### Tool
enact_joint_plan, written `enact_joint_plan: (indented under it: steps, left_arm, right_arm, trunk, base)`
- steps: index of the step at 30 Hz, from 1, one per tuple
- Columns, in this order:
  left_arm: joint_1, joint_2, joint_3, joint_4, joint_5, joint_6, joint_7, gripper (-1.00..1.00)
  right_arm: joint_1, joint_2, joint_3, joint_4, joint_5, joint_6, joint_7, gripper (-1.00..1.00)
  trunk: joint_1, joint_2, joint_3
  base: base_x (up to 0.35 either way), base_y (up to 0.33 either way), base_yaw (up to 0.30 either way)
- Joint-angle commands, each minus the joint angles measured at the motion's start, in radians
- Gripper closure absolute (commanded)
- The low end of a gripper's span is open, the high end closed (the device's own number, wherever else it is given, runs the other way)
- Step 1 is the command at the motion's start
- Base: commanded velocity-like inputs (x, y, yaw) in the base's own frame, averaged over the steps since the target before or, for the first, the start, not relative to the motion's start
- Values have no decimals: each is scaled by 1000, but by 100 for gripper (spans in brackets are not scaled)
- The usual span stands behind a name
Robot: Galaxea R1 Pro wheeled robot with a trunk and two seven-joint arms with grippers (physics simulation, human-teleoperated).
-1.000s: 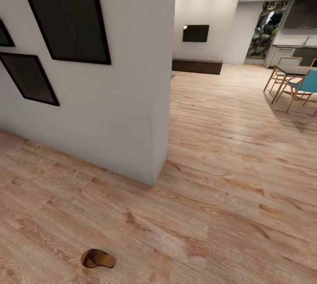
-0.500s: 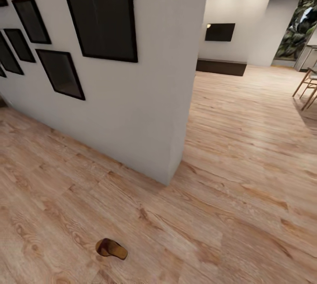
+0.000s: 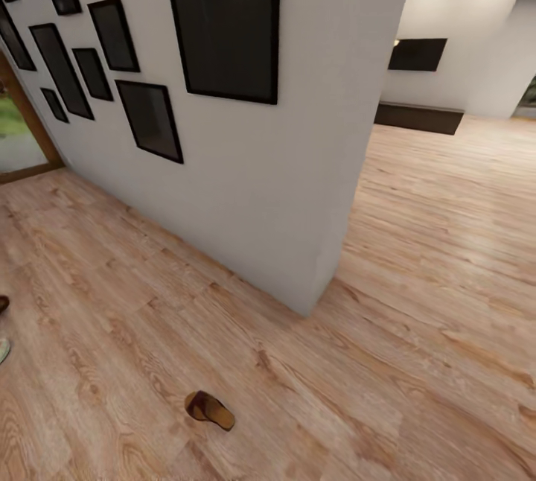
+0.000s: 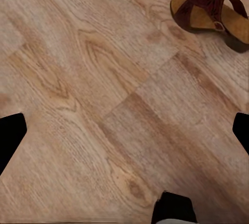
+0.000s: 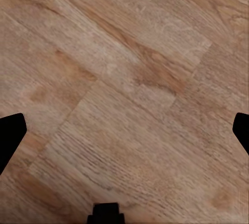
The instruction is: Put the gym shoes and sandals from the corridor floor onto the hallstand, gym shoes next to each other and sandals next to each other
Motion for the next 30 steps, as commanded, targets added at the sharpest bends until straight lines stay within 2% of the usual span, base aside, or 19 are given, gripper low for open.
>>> enact_joint_plan:
  steps: [1, 23, 30]
  left_arm:
    - [-1, 0, 2, 2, 1, -3, -1, -100]
    - [-10, 4, 0, -3, -9, 10, -5, -100]
    - [-16, 12, -6, -11, -22, 18, 2, -100]
  right_arm:
    - [0, 0, 0, 0, 1, -3, -3, -100]
    - [0, 0, 0, -2, 0, -3, -4, -100]
    - [0, -1, 1, -43, 1, -1, -2, -100]
  trunk:
    - [4, -8, -4]
    - [88, -162, -73]
    - [115, -211, -95]
  base:
    - [0, 0, 279]
    - [0, 0, 279]
    - [0, 0, 229]
